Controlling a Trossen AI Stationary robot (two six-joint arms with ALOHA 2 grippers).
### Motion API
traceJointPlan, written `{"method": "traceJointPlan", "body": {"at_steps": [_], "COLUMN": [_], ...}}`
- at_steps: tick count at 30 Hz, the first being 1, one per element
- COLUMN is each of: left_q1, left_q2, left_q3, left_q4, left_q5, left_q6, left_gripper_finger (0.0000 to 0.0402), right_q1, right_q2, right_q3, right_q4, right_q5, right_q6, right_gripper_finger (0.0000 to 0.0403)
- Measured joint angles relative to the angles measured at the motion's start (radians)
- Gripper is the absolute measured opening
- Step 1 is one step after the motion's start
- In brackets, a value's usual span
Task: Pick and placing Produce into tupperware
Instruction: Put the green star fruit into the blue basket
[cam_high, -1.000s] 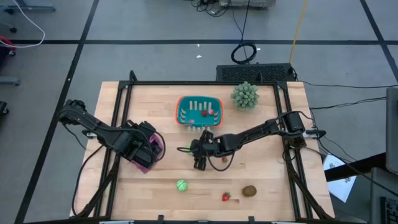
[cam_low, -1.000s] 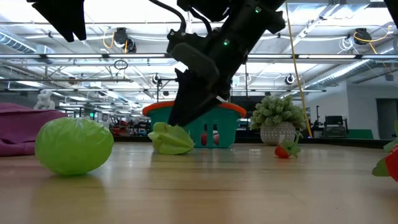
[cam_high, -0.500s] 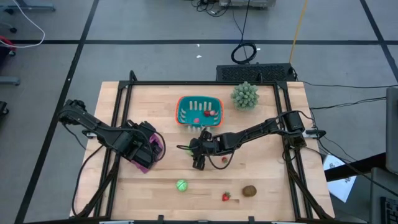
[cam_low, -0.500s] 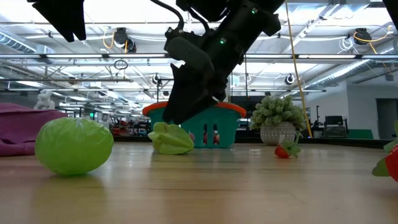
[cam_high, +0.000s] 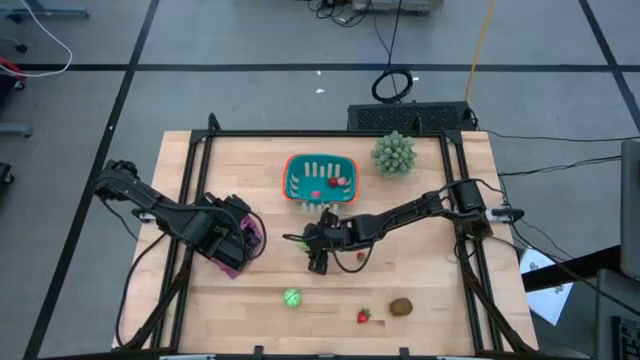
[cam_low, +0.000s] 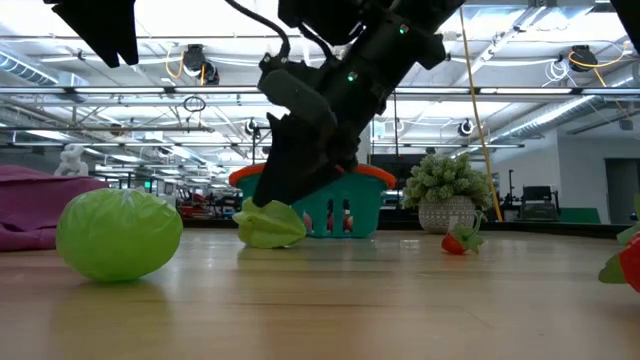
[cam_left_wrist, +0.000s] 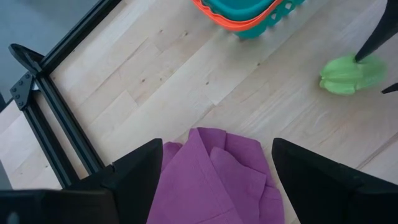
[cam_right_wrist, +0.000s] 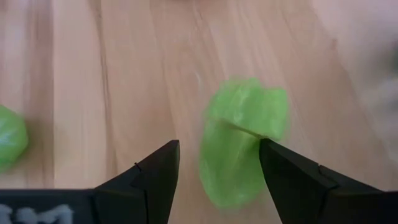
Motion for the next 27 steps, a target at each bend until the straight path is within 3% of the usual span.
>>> {"method": "traceJointPlan", "body": {"at_steps": [19, 27], "left_q1": [0.0, 0.0], "left_q2": [0.0, 0.0], "left_q3": [0.0, 0.0], "left_q4": [0.0, 0.0], "left_q5": [0.0, 0.0], "left_q6": [0.001, 0.001], "left_gripper_finger": [0.0308, 0.0308], "right_q1": [0.0, 0.0], "right_q2": [0.001, 0.001], "right_q3": [-0.001, -0.001], "right_q4": [0.002, 0.002], "right_q5": [-0.001, 0.0], "right_q6": [0.003, 0.001], "right_gripper_finger": [0.0214, 0.0171]}}
